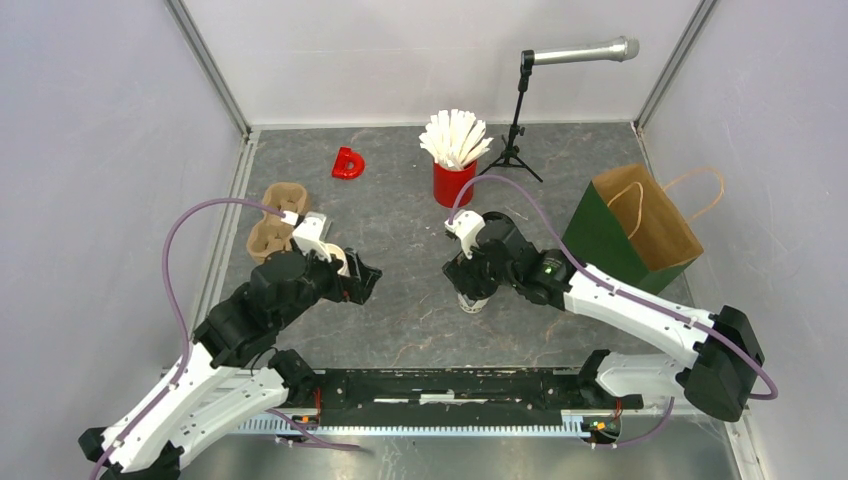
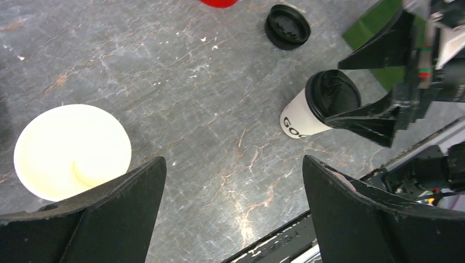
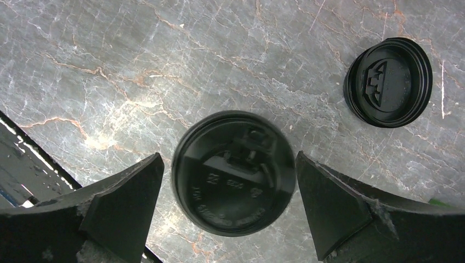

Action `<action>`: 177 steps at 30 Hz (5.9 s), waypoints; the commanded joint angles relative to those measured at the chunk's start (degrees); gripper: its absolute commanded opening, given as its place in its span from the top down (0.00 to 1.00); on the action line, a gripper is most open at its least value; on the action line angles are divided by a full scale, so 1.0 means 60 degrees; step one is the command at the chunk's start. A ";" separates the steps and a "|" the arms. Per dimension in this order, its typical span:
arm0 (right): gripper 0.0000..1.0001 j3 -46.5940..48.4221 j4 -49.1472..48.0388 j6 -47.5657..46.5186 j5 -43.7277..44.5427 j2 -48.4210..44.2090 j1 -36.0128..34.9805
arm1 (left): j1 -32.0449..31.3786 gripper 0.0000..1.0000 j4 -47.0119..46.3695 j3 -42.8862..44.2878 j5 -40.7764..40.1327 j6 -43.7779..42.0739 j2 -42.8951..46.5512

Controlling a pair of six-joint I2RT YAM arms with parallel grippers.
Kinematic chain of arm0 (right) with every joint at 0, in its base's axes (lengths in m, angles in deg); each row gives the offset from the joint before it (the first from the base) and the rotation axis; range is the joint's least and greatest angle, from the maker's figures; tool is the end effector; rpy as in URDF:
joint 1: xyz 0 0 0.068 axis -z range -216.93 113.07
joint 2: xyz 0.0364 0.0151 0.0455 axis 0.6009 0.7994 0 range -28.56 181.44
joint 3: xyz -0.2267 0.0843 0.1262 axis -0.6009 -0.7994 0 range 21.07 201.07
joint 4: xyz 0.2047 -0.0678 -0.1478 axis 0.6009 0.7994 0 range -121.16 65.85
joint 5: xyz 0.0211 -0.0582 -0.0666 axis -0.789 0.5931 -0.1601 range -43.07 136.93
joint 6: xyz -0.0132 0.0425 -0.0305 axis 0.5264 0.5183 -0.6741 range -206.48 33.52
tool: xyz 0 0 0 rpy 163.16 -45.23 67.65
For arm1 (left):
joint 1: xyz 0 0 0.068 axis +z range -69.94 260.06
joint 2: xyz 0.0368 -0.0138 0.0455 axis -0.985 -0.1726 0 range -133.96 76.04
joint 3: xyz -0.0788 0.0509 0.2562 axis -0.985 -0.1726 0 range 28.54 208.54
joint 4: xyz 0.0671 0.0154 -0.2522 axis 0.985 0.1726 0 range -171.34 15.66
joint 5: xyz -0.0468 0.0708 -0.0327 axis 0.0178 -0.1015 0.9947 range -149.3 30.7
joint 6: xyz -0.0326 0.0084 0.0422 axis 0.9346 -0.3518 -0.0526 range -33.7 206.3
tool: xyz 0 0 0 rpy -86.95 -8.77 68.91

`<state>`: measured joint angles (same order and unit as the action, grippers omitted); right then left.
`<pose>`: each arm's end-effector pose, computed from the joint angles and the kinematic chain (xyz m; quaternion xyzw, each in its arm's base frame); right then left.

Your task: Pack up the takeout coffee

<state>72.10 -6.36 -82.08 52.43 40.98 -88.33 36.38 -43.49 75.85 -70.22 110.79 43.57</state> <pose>0.1641 0.2002 0.2648 -0.3482 0.8486 0.1463 0.3704 0.0906 -0.0774 0.3333 0.0866 0.8272 -0.2421 0.4995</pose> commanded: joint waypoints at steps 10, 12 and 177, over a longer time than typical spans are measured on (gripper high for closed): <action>0.02 0.0339 -0.0132 0.0039 -0.0266 -0.0002 -0.0048 | 0.0014 0.00 0.0055 -0.0422 -0.0743 -0.0706 -0.0245; 0.02 0.0231 -0.0133 0.0057 -0.0317 0.0108 -0.0047 | 0.0014 0.00 0.0103 -0.0429 -0.0764 -0.0742 -0.0283; 0.08 0.9317 -0.1655 0.1543 -0.1231 0.9093 0.0905 | 0.0007 0.00 0.0401 -0.0605 -0.2291 -0.0860 0.1144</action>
<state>124.53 -15.78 -72.74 43.82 94.20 -82.93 36.38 -40.54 72.18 -84.19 107.21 51.35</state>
